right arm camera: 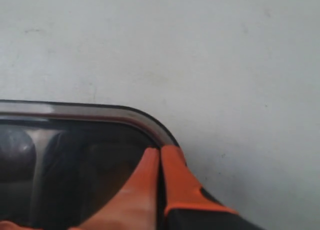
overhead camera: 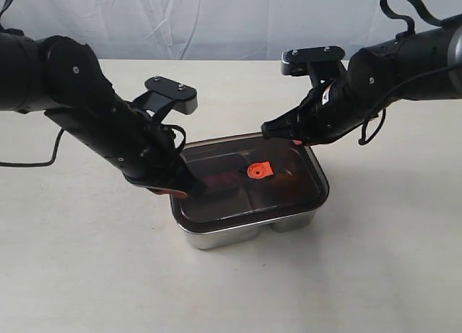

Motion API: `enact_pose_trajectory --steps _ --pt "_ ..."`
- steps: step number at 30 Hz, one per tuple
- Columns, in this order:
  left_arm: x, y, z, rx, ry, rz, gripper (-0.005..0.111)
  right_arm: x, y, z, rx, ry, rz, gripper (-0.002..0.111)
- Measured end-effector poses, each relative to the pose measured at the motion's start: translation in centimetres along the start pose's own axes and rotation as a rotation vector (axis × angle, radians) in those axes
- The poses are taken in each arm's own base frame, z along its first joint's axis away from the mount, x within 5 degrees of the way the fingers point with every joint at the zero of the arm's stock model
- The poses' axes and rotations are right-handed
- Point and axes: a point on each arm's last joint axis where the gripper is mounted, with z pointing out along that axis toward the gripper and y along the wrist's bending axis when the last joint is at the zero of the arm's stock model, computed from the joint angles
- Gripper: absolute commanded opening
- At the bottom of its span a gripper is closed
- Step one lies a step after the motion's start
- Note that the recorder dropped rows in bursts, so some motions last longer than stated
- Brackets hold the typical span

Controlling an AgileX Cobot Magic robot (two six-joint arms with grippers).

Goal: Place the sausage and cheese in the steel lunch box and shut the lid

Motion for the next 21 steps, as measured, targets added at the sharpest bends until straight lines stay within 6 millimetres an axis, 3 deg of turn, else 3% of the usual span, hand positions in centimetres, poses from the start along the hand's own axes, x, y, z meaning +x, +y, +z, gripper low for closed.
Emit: enact_pose_trajectory --steps 13,21 --pt "0.3 0.4 1.9 0.015 0.072 -0.019 0.000 -0.1 0.1 0.4 -0.007 -0.003 0.002 0.000" --pt "0.3 0.4 2.5 0.039 0.109 -0.035 0.000 0.0 1.7 1.7 -0.020 -0.005 -0.071 0.000"
